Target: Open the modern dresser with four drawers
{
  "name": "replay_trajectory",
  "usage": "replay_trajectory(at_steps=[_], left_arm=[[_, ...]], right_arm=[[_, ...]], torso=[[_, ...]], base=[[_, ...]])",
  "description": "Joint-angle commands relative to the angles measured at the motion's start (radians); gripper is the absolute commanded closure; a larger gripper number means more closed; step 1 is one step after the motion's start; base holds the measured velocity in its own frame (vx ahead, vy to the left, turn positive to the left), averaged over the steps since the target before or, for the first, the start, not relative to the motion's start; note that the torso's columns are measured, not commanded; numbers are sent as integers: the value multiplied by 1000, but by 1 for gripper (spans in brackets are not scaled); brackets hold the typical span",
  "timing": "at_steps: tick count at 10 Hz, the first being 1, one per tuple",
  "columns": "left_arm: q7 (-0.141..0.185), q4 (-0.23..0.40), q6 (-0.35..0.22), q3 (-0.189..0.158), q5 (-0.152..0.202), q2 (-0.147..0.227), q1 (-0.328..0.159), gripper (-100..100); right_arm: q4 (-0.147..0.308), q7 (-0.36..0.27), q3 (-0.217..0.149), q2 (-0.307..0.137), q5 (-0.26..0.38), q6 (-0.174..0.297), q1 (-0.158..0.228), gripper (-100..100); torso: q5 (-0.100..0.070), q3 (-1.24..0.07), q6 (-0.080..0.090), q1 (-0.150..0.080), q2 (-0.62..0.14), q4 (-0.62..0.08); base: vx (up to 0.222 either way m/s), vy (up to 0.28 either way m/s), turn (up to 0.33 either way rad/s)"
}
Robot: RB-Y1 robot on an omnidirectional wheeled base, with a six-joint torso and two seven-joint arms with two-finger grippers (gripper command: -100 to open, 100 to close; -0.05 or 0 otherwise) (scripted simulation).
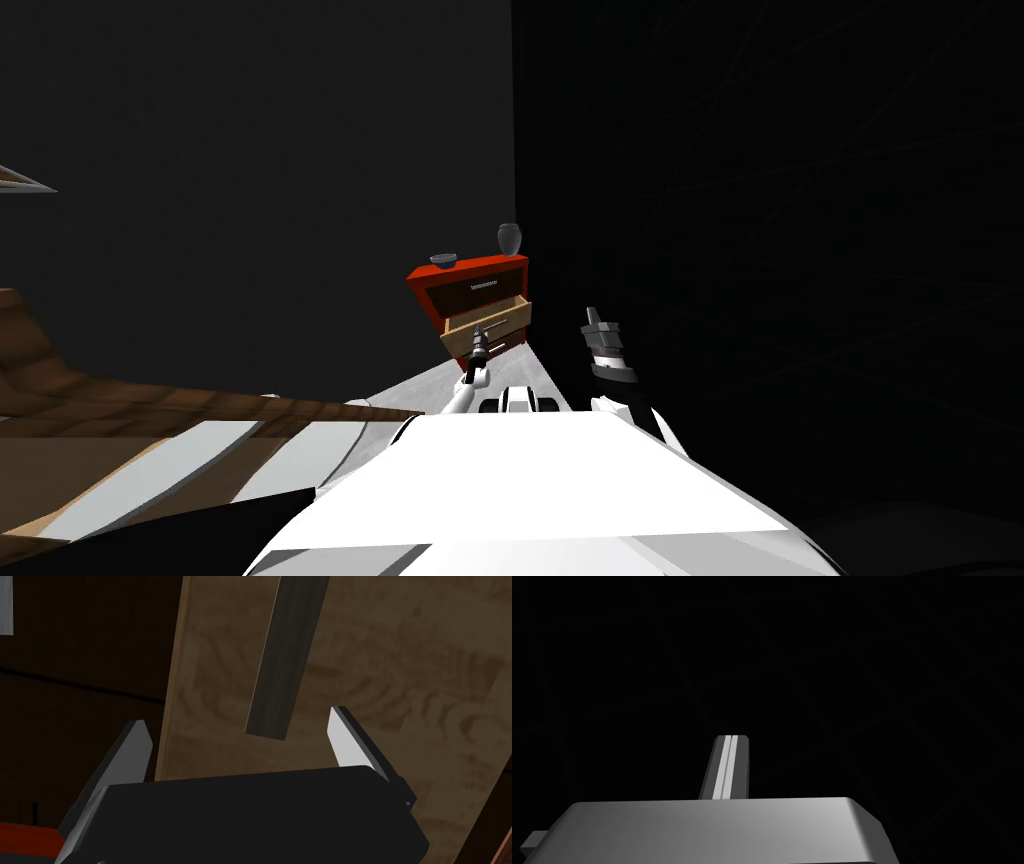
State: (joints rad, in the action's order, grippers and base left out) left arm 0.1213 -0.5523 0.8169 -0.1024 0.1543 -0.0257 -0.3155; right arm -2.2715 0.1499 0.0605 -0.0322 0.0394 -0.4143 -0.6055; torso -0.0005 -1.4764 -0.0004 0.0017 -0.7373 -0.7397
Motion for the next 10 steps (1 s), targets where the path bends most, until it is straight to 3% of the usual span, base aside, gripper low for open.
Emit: replay_trajectory(at_steps=[1, 2, 5, 6, 7, 8, 9, 10], left_arm=[[31, -38, -59, -19, -48, 5, -27, -100], [31, -38, -59, -19, -48, 5, -27, -100], [78, -60, -129, -47, -111, 15, -73, -100], [78, -60, -129, -47, -111, 15, -73, -100], [109, -74, -176, -66, -153, 21, -103, -100], [96, -71, -162, -52, -134, 20, -77, -100], [102, -73, -173, -53, -138, 20, -77, 0], [102, -70, -174, -52, -138, 19, -75, 0]], right_arm=[[0, 0, 0, 0, 0, 0, 0, 0], [0, 0, 0, 0, 0, 0, 0, 0], [0, 0, 0, 0, 0, 0, 0, 0], [0, 0, 0, 0, 0, 0, 0, 0], [0, 0, 0, 0, 0, 0, 0, 0], [0, 0, 0, 0, 0, 0, 0, 0], [0, 0, 0, 0, 0, 0, 0, 0], [0, 0, 0, 0, 0, 0, 0, 0]], torso=[[1, 0, 0, 0, 0, 2], [0, 0, 0, -2, -1, 2], [0, 1, 0, -2, -2, 1], [-1, 2, -1, -3, -4, -2], [-1, 3, 0, -3, -6, -3], [-3, 5, -3, -3, -9, -6], [-1, 5, -1, -1, -8, -4], [-1, 4, -1, -1, -6, -3]], base=[[-35, -35, 110], [-29, -29, 63], [-42, -37, 108], [-34, -40, 45], [-60, -56, 148], [-23, -34, 34], [0, -8, -12], [0, 0, 0]])
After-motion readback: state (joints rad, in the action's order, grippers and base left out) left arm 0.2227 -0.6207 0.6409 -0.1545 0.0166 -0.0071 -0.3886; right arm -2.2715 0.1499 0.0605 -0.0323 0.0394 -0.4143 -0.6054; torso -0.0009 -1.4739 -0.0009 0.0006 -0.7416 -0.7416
